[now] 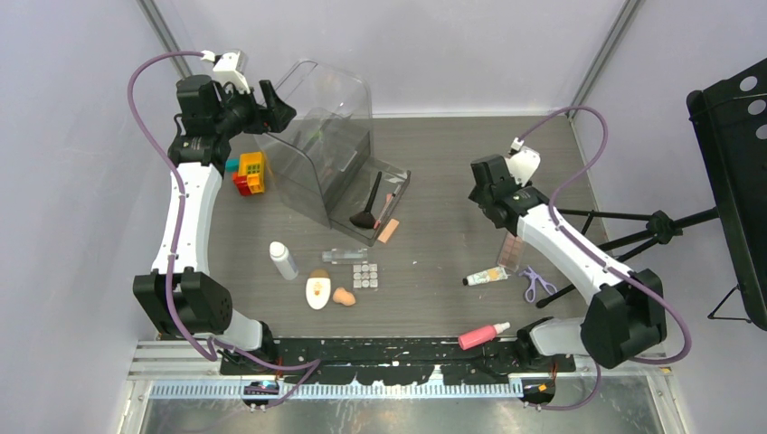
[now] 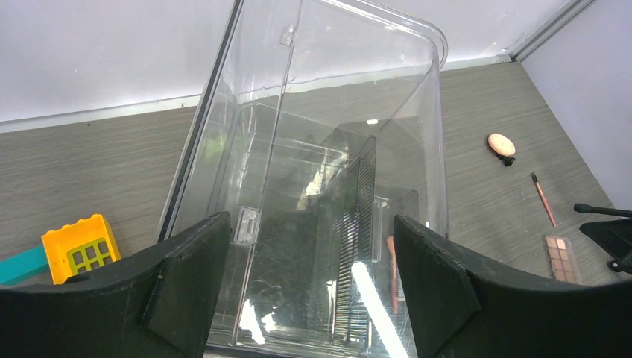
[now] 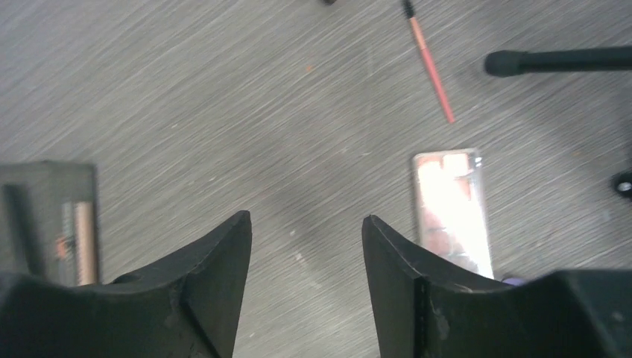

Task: Organize the makeup
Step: Pick up the makeup from the center of the board.

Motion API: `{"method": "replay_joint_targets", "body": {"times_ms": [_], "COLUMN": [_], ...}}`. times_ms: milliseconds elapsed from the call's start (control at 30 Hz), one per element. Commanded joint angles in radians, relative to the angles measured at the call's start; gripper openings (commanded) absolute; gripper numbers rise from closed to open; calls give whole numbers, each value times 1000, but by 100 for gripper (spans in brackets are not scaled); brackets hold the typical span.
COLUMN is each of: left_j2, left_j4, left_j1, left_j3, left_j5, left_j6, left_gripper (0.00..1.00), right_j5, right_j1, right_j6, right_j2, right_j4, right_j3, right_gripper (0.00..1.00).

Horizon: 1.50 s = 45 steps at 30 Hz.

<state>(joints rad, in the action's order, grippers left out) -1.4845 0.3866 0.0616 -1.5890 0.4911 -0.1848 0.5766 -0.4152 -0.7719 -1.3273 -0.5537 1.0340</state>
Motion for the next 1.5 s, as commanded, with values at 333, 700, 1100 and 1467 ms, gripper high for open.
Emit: {"method": "replay_joint_targets", "body": {"times_ms": [333, 700, 1100, 1467], "left_j2": [-18, -7, -12, -8], "left_j4": [42, 42, 39, 39], "left_j1": [7, 8, 7, 8], "left_j3": [27, 29, 25, 28], "left_j5": [29, 26, 33, 32], "left_j6": [-45, -42, -48, -47], "left_gripper": [82, 82, 82, 82], "right_j5": [80, -232, -407, -478], "right_j1": [235, 401, 533, 556], "right_j6": [280, 459, 478, 474], "right_j2": [-386, -539, -609, -679], "right_j4": [31, 1, -15, -28], "right_j3": [219, 307, 346, 361], "right_gripper": [61, 56, 50, 33]}}
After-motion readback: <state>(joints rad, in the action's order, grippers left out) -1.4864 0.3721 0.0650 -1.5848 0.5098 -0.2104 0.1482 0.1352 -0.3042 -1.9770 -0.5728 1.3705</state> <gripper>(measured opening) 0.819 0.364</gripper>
